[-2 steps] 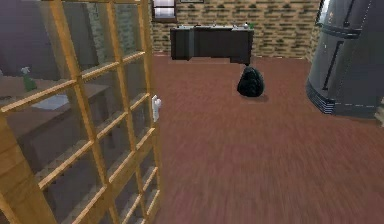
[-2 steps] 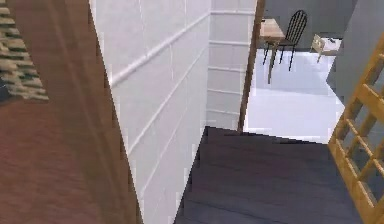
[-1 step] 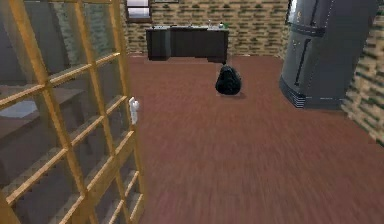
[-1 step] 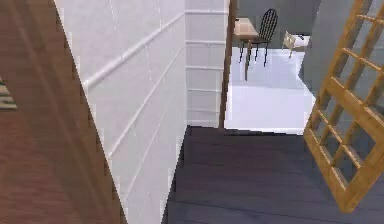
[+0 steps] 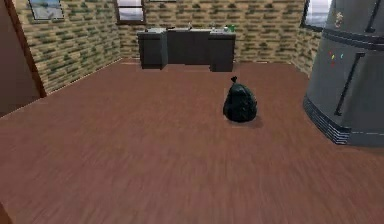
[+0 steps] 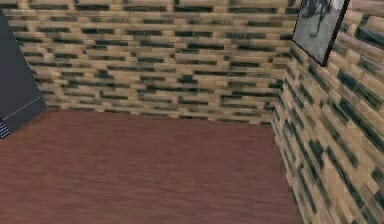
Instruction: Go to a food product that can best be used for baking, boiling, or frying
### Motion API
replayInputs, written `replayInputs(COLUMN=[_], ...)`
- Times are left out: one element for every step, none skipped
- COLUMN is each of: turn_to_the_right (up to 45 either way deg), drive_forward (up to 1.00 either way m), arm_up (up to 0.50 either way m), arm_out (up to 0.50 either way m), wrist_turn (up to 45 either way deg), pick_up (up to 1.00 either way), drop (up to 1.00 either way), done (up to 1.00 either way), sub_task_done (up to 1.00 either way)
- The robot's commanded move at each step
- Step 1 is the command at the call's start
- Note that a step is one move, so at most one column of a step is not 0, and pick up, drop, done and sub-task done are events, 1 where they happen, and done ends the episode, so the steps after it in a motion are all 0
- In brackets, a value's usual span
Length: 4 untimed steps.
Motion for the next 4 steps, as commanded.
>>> replayInputs(turn_to_the_right=[3.0, 0.0, -9.0, 0.0], drive_forward=[0.00, 0.20, 0.00, 1.00], arm_up=[0.00, 0.00, 0.00, 0.00], arm_out=[0.00, 0.00, 0.00, 0.00], wrist_turn=[0.0, 0.0, 0.0, 0.0], pick_up=[0.00, 0.00, 0.00, 0.00], drop=[0.00, 0.00, 0.00, 0.00], done=[0.00, 0.00, 0.00, 0.00], sub_task_done=[0.00, 0.00, 0.00, 0.00])
